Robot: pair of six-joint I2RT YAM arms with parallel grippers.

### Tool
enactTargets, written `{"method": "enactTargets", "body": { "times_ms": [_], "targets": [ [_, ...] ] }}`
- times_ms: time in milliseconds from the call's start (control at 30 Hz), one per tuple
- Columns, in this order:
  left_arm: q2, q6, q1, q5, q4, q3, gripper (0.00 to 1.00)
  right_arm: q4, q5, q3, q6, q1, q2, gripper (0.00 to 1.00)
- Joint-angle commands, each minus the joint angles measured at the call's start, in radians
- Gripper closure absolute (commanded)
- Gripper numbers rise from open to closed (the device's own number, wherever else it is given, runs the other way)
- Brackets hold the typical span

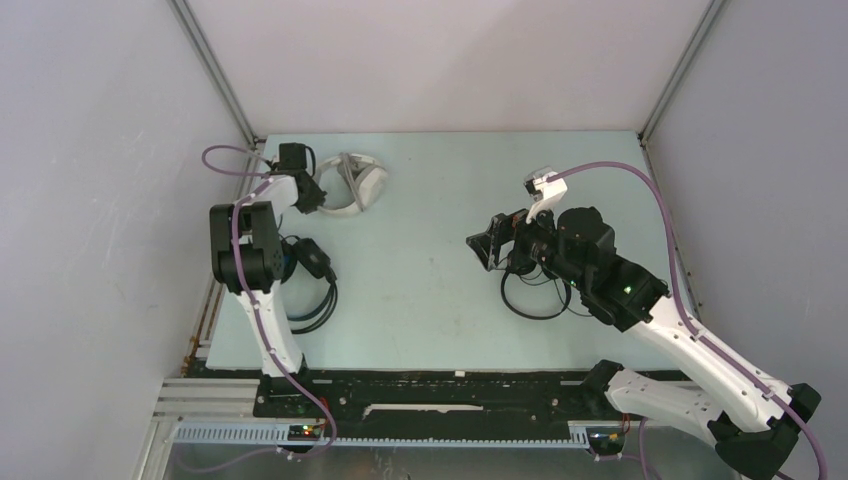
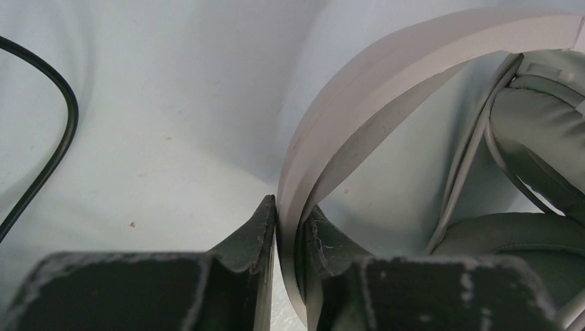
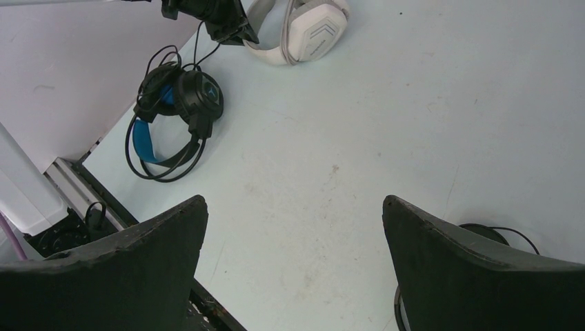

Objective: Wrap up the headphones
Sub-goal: Place the headphones at the center of the board.

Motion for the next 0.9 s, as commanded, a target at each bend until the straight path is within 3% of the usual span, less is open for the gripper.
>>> {"method": "enactTargets", "body": {
  "times_ms": [0, 267, 533, 633, 767, 867],
  "targets": [
    [-0.058, 0.023, 0.018, 0.007, -0.016, 0.048, 0.79, 0.036, -0.013, -0.001, 0.006, -0.006, -0.018, 0.00],
    [-0.091, 0.025, 0.027, 0.028, -0.010, 0.030, 0.71, 0.027, -0.011, 0.000, 0.009, -0.007, -0.036, 0.01],
    [-0.186, 0.031, 0.029, 0.061, -0.051, 0.052, 0.56, 0.015, -0.009, -0.001, 0.024, -0.009, -0.053, 0.01],
    [-0.244, 0.036, 0.029, 0.089, -0.096, 0.077, 0.43, 0.017, -0.021, -0.001, 0.045, -0.008, -0.042, 0.01],
    [-0.333, 0.055, 0.028, 0.069, -0.155, 0.073, 0.13, 0.034, -0.012, 0.000, 0.091, 0.002, 0.001, 0.01],
    [-0.398, 0.107, 0.028, 0.042, -0.214, 0.058, 0.05, 0.039, 0.031, -0.001, 0.125, 0.018, 0.051, 0.01]
  ]
}}
